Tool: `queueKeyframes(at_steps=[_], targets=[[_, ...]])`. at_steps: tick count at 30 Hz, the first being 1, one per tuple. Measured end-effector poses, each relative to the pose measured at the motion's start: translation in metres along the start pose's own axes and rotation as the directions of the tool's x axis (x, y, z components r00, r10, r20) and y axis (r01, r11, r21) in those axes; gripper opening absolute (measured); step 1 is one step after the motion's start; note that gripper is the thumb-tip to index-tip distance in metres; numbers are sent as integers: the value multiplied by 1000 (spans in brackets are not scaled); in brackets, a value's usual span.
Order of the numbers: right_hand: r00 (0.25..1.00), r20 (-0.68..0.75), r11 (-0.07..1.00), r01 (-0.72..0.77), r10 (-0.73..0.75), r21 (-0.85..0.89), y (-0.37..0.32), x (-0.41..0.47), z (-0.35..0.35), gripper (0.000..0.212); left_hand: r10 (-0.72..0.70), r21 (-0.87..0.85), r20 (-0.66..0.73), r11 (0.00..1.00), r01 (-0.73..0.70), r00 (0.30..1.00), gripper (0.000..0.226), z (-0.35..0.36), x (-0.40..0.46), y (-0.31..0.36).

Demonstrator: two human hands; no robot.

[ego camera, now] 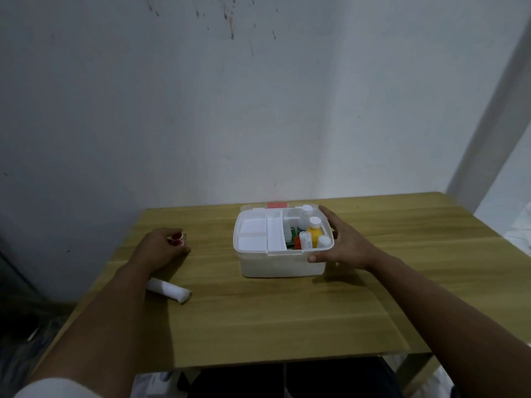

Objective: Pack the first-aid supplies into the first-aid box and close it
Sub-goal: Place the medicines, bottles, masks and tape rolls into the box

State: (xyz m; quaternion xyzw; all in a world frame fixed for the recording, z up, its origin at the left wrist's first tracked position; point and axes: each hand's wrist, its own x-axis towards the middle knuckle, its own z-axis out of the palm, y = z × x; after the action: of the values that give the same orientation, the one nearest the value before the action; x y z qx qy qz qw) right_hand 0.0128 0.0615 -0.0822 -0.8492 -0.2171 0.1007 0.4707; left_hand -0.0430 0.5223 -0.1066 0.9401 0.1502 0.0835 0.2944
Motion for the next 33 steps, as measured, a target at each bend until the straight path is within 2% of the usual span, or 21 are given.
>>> queueKeyframes(at_steps=[5,9,15,19,22,28,30,33], targets=[[999,38,999,-34,33,29,-5,1,-5,142,13,-2,-1,1000,-13,1000,68,4,-9,12],[997,50,998,-52,55,-47,-17,6,-12,146,38,-189,-18,981,-40,999,59,5,-26,46],[998,33,998,-52,54,-44,-20,7,-8,128,230,-348,-41,909,-230,972,57,-4,-56,128],[999,18,999,-43,43,-10,-22,2,-7,114,333,-290,36,906,-309,942,63,3,-70,163],[999,10,999,-48,48,2,-22,1,-7,114,338,-128,114,937,-324,934,66,12,-72,172],[999,1,999,-44,44,8,-22,0,-6,106,364,81,92,925,-371,927,67,13,-74,174],[999,-1,999,-41,41,11,-23,0,-6,105,379,65,91,921,-385,921,61,12,-75,173],[999,4,999,-42,42,11,-23,0,-5,111,428,69,64,899,-432,902,37,12,-75,172]])
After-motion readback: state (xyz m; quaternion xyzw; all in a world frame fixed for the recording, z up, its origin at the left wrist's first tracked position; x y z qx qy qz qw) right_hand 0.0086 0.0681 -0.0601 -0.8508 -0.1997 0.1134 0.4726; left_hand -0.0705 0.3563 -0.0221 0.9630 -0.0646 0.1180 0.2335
